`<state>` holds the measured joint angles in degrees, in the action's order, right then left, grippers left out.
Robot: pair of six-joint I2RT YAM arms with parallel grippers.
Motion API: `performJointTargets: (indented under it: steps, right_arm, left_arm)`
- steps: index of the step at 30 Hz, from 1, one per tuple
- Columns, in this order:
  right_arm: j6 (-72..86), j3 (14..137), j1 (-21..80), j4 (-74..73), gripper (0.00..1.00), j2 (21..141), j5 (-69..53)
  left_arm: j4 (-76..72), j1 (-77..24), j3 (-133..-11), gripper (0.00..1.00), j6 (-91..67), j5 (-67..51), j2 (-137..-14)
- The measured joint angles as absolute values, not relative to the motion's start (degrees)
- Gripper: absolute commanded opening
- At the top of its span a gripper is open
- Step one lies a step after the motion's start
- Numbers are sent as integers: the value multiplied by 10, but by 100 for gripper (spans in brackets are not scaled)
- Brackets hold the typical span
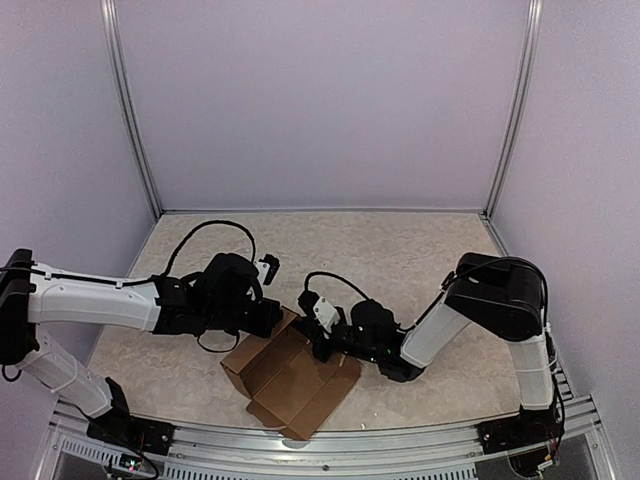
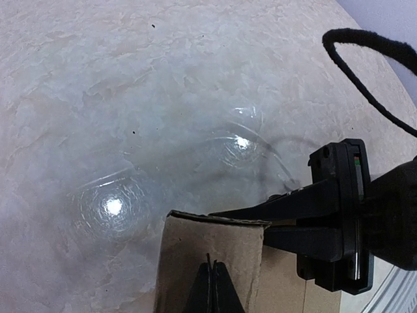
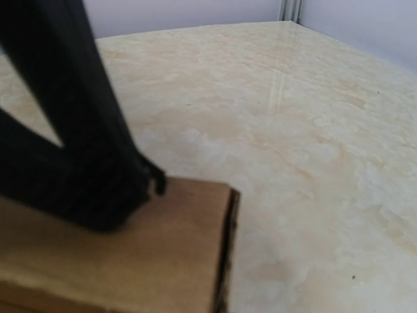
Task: Fold the paper box
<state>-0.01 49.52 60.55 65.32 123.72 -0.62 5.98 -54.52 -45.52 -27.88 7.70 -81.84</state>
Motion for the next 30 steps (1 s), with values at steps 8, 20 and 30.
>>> performJointTargets:
  steps: [8,20,30]
  right_arm:
    - [9,493,603,667,20,1249,-10]
    - [11,513,604,665,6,1272,-7]
    - [17,519,604,670,0,1277,10]
  left_arm:
    - [50,-551,-473,0,-283,75,-847]
    - [47,-555,-481,0,-287,70,-857]
    - [49,-556,-483,0,-293,70,-857]
